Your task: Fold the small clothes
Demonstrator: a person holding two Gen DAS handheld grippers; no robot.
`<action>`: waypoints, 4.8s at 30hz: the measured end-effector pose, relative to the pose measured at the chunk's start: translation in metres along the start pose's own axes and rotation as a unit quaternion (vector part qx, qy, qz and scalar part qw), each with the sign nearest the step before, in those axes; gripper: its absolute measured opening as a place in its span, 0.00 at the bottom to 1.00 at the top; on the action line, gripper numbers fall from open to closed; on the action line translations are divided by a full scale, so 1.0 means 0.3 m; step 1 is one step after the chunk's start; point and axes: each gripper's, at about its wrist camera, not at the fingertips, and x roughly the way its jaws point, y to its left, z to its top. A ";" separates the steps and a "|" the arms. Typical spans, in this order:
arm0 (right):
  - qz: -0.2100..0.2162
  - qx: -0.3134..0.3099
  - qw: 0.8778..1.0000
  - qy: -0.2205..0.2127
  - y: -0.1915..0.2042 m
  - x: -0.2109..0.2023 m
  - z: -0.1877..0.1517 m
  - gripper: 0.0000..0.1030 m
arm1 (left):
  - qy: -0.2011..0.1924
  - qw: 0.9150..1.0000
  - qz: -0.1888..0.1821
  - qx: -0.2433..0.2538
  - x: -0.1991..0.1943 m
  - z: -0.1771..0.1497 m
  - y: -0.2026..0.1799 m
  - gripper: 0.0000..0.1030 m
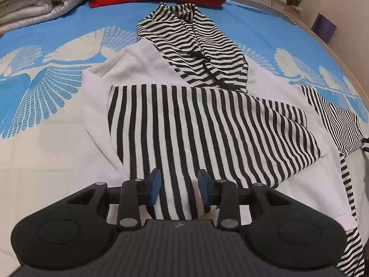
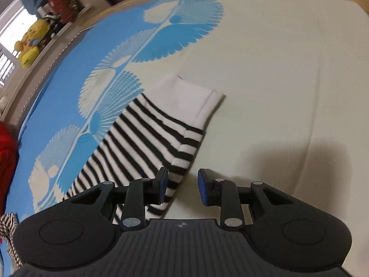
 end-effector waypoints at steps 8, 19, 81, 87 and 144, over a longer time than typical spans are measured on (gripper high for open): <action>0.015 0.011 1.000 -0.023 0.012 0.023 0.000 0.16 | -0.004 1.000 0.003 -0.011 -0.012 0.007 0.029 0.38; 0.000 0.064 0.997 -0.034 0.000 0.025 -0.012 0.10 | -0.011 1.000 0.005 -0.022 -0.040 0.010 0.067 0.38; 0.047 -0.303 0.937 0.169 0.687 -0.225 -0.871 0.23 | -0.063 0.989 0.069 -0.114 -0.159 0.039 0.214 0.06; 0.048 -0.307 0.937 0.162 0.697 -0.225 -0.872 0.23 | 0.074 0.982 0.011 -0.171 0.029 -0.032 0.249 0.09; 0.118 -0.428 0.896 0.024 0.880 -0.288 -0.717 0.07 | -0.096 0.987 0.053 -0.118 0.794 1.188 0.242 0.49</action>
